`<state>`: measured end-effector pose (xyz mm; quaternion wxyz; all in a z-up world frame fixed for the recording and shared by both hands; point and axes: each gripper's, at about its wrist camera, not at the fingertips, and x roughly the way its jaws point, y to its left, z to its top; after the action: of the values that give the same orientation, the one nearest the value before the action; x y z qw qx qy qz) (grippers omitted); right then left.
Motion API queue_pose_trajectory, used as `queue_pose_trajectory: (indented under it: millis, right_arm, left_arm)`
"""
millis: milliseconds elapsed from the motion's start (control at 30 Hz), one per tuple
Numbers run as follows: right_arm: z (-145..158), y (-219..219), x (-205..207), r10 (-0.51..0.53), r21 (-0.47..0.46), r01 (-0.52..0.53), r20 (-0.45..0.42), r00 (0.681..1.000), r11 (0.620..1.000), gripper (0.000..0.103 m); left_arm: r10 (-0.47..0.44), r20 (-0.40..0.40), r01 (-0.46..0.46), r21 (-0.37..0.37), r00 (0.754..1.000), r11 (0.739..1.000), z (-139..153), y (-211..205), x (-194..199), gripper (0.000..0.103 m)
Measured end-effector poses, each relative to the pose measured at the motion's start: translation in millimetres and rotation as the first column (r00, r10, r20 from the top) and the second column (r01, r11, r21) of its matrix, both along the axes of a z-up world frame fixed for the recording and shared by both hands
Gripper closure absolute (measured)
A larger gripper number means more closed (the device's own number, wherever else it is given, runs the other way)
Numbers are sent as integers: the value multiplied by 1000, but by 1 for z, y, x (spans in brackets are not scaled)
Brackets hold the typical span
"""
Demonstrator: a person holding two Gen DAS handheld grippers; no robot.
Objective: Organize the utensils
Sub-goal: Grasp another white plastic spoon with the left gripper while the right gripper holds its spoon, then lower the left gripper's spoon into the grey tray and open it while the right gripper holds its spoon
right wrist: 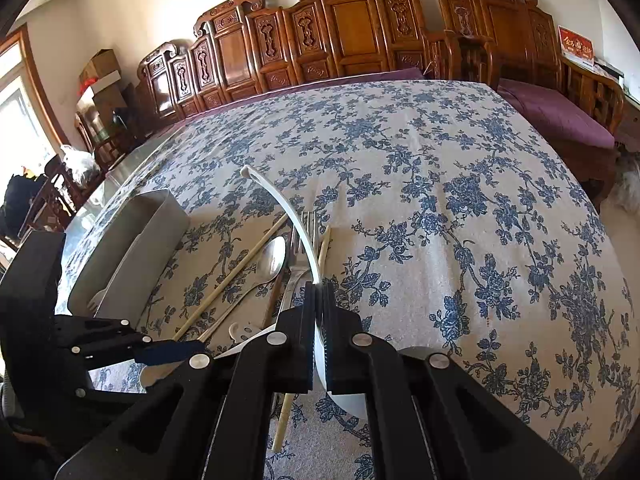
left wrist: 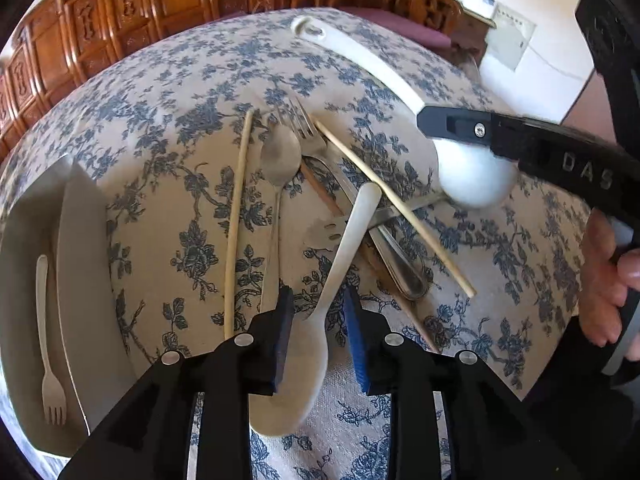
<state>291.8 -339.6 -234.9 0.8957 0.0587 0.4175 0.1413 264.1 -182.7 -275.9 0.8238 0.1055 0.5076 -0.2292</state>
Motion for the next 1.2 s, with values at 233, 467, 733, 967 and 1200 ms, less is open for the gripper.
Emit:
queue_pose_trajectory:
  millis: [233,467,733,967,1200]
  right_arm:
    - [-1,0,1,4,1,-4,1,1000,1000,98]
    - [-1,3,1,11,-6,-11,0,1000,1000,98]
    - [3,9,-2,24,14,-24,6,1000,1000,98]
    - [13,21,-9,45,28,-46,22,999,999,98]
    - [26,41,-17,86,43,-88,43,995,995,98]
  left_arm:
    - [-22,16,22,27,1000,999,0,-6,-2,97]
    - [29,7,-29,-10,1000,1000,9,8,-4,97]
    - [85,59,-81,-71,995,994,42,26,-9,97]
    - [146,96,-136,-105,985,985,67,51,-8,97]
    - [229,115,-212,-142,967,967,86,91,2,97]
